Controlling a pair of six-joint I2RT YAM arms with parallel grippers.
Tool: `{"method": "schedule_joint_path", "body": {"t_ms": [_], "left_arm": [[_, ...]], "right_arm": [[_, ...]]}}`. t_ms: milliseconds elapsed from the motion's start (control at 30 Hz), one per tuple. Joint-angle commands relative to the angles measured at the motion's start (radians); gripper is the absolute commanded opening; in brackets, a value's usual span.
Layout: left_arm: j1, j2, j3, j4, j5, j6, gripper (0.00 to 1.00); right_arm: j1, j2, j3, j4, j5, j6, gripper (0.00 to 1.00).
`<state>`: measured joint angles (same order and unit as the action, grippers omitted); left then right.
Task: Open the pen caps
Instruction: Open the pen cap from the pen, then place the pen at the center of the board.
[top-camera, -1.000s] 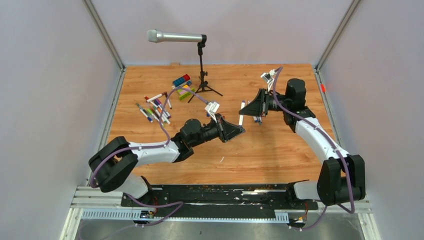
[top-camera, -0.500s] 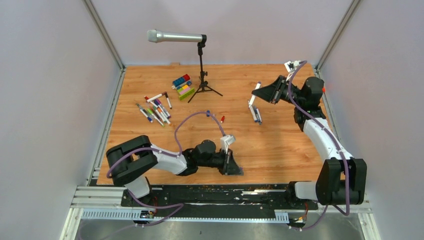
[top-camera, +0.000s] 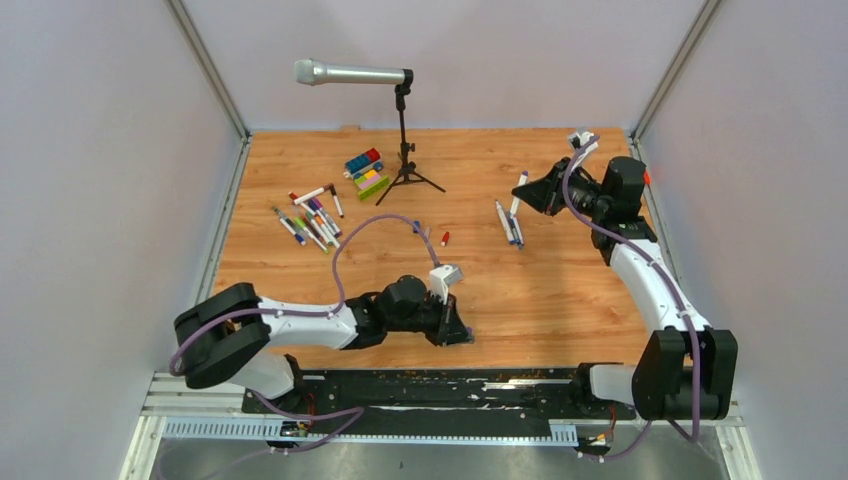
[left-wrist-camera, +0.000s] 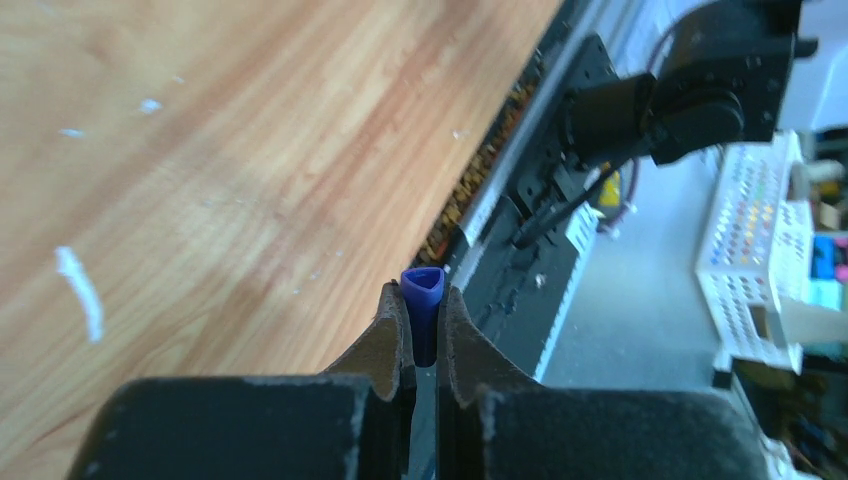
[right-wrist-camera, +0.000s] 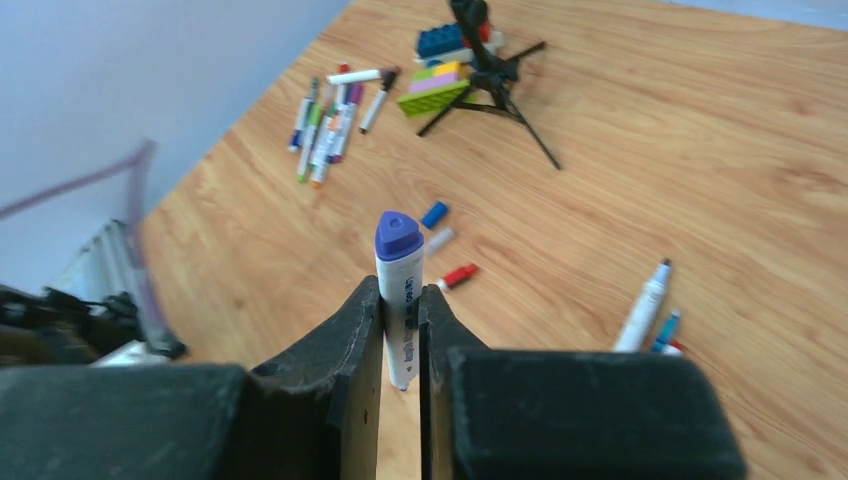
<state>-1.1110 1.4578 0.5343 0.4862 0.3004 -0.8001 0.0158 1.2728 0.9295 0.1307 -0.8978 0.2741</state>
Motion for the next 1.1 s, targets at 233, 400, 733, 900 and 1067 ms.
{"method": "schedule_joint_path", "body": {"t_ms": [233, 400, 733, 900, 1067], "left_arm": [[0.023, -0.184, 0.185, -0.475, -0.427, 0.265, 0.00], [0.064, -0.194, 0.198, -0.516, -0.424, 0.278, 0.00], [0.086, -0.272, 0.156, -0.542, -0.461, 0.283, 0.00], [0.095, -0.313, 0.139, -0.553, -0.491, 0.287, 0.00], [0.101, -0.330, 0.138, -0.560, -0.504, 0.291, 0.00]], "right_arm": [[-0.076, 0.138, 0.090, -0.430, 0.288, -0.504, 0.01], [-0.077, 0.310, 0.208, -0.567, 0.345, -0.578, 0.04], [-0.076, 0.664, 0.525, -0.829, 0.316, -0.586, 0.08], [-0.074, 0.748, 0.576, -0.866, 0.262, -0.568, 0.10], [-0.074, 0.789, 0.597, -0.875, 0.257, -0.545, 0.17]]}}
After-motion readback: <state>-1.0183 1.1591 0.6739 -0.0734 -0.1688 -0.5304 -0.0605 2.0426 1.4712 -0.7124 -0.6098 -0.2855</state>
